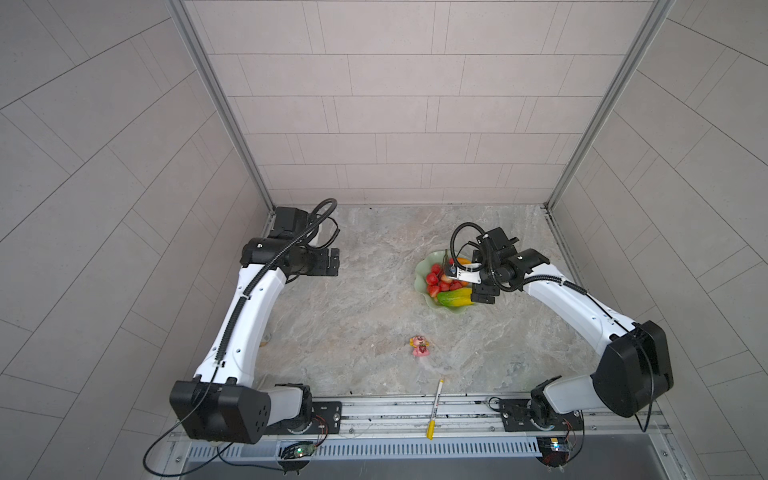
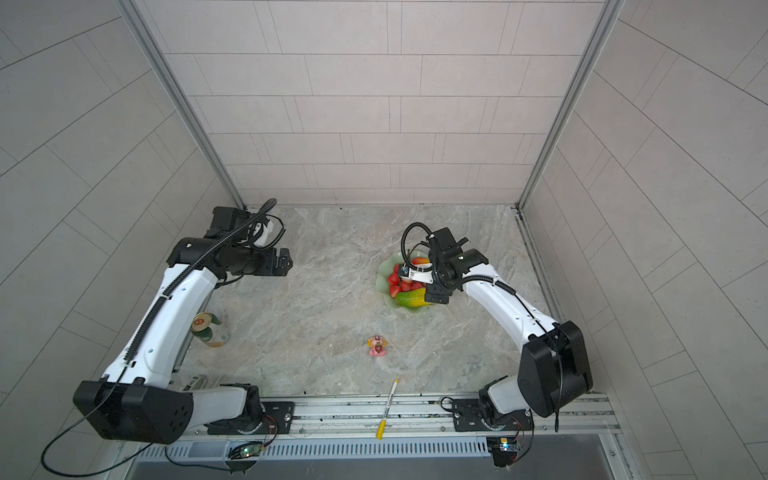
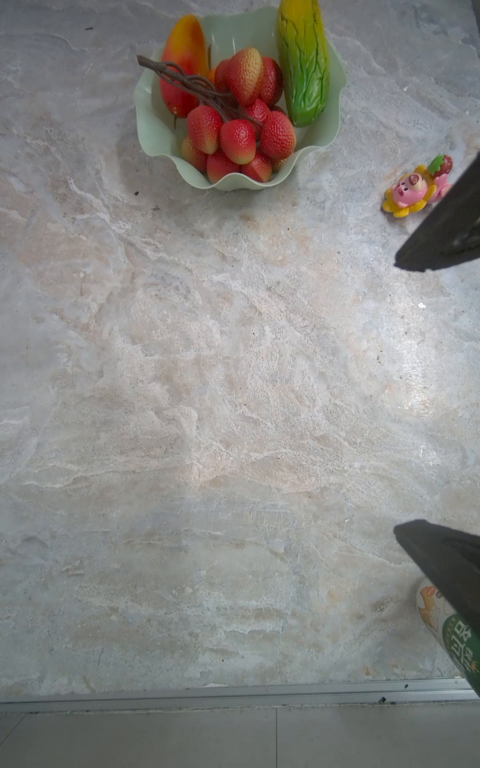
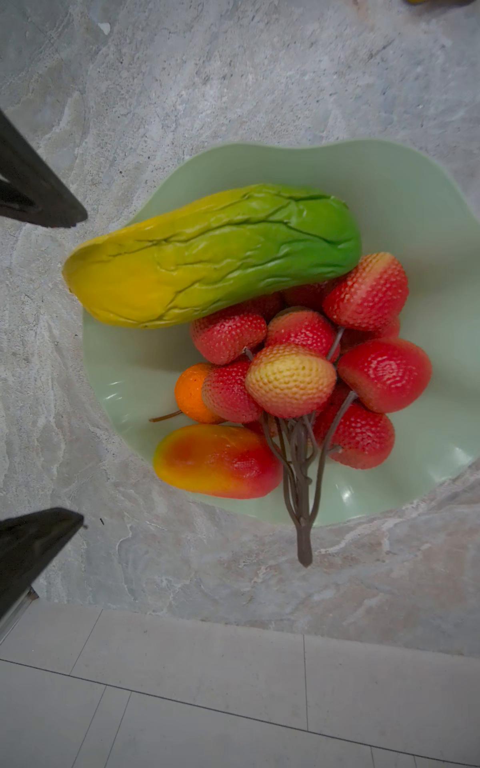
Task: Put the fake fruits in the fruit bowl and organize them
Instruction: 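Lower the bitter melon into the bowl and open the right gripper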
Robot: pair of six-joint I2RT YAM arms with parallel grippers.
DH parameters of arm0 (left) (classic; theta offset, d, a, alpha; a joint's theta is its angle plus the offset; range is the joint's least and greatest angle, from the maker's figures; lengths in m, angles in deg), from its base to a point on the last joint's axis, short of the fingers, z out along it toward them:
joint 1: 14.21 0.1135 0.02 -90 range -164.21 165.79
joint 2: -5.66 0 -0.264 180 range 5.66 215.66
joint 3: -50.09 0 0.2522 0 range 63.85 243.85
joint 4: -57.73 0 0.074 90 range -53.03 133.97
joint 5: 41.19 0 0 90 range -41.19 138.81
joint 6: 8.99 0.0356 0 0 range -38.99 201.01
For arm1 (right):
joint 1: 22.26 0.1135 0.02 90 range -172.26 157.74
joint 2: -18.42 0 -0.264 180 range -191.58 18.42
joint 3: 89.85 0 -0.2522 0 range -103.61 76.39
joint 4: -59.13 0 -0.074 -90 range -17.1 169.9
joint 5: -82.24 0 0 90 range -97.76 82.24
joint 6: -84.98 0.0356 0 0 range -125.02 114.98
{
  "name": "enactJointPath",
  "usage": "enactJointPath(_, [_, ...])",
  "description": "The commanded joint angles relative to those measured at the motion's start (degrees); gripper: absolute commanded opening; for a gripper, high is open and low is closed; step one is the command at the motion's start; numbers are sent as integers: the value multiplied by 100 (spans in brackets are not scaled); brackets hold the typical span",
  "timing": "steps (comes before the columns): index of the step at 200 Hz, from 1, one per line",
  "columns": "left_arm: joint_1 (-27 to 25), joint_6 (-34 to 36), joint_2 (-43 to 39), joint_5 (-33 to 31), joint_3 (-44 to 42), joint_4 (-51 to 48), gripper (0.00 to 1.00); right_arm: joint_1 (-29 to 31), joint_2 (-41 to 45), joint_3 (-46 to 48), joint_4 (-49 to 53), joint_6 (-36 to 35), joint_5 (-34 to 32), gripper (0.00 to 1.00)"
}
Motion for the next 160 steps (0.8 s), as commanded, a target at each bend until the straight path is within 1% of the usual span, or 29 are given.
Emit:
enactJointPath(1, [-36, 33, -105, -19, -25, 10, 100, -12, -155, -36, -72, 159, -69, 100])
enactJointPath(48, [-37, 29, -72, -32, -38, 25, 100, -14, -324, -21, -148, 232, -7, 100])
enactJointPath(160, [-32, 35, -72, -43, -37, 25, 100, -12, -452, -34, -376, 393, -209, 100])
